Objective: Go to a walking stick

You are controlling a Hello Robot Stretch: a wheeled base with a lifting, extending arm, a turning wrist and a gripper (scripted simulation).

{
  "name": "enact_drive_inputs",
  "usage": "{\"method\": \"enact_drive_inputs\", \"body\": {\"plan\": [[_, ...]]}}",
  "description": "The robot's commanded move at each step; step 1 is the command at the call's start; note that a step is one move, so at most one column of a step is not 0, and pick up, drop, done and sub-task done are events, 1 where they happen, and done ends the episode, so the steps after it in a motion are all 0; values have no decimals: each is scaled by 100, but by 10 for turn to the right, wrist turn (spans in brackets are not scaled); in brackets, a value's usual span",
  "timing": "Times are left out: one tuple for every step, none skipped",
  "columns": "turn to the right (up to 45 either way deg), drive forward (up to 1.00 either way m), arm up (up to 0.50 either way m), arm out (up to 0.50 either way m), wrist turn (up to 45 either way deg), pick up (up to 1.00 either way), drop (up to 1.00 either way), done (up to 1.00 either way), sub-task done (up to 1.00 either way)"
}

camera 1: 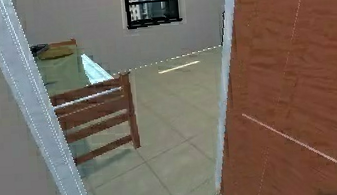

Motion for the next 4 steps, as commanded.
{"method": "enact_drive_inputs", "body": {"plan": [[0, 65, 0, 0, 0, 0, 0, 0, 0], [-300, 0, 0, 0, 0, 0, 0, 0, 0], [0, 45, 0, 0, 0, 0, 0, 0, 0], [450, 0, 0, 0, 0, 0, 0, 0, 0]]}}
